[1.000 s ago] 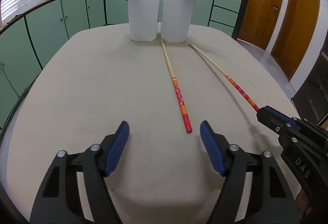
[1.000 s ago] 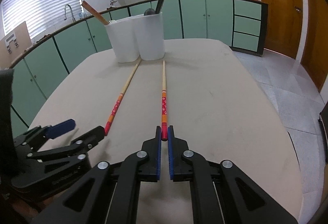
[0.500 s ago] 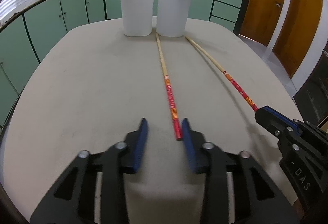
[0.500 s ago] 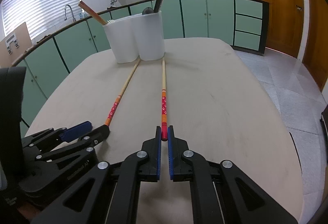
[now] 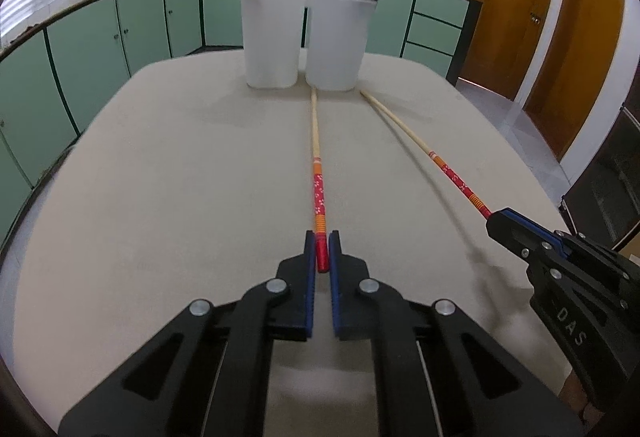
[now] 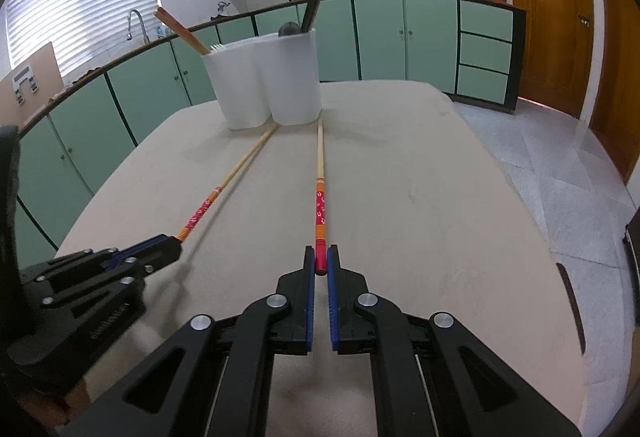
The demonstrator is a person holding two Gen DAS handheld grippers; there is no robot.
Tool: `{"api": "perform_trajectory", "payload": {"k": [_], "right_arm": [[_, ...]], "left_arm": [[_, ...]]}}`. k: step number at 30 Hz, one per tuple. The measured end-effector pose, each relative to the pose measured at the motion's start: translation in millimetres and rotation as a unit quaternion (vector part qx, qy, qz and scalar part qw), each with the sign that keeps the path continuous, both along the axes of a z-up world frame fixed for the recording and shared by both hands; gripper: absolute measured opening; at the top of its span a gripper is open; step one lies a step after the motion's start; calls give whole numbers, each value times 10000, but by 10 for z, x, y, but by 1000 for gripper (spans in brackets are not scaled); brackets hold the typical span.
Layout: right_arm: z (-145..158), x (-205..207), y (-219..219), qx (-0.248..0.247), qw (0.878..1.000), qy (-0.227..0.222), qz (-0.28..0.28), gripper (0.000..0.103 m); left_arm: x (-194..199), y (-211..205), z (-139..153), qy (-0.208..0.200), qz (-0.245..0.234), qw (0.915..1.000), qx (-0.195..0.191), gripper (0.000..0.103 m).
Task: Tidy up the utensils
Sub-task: 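Grasp the other red-patterned chopstick with the left tool while the right tool holds its own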
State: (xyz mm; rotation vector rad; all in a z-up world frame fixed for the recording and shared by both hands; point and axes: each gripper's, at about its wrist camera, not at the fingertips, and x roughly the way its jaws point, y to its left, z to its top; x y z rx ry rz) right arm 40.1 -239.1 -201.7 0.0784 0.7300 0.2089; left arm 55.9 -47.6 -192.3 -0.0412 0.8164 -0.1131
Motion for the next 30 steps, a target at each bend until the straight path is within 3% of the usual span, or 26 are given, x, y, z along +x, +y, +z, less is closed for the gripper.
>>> {"api": "perform_trajectory", "payload": {"k": [11,22,30], "right_arm": [[309,-66,34,-168,9988,-453,109,6],[871,-42,-45,13,9945,-1022,210,6],[1258,109,-93,162,9924,-1174,323,6]], "left_arm": [[-176,36,467,-589,-66,9980,231,5],[-240,117,1052,-1180,-128,9929,69,5],[-205,233,1419,-1520,-102,9883,-14,5]]}}
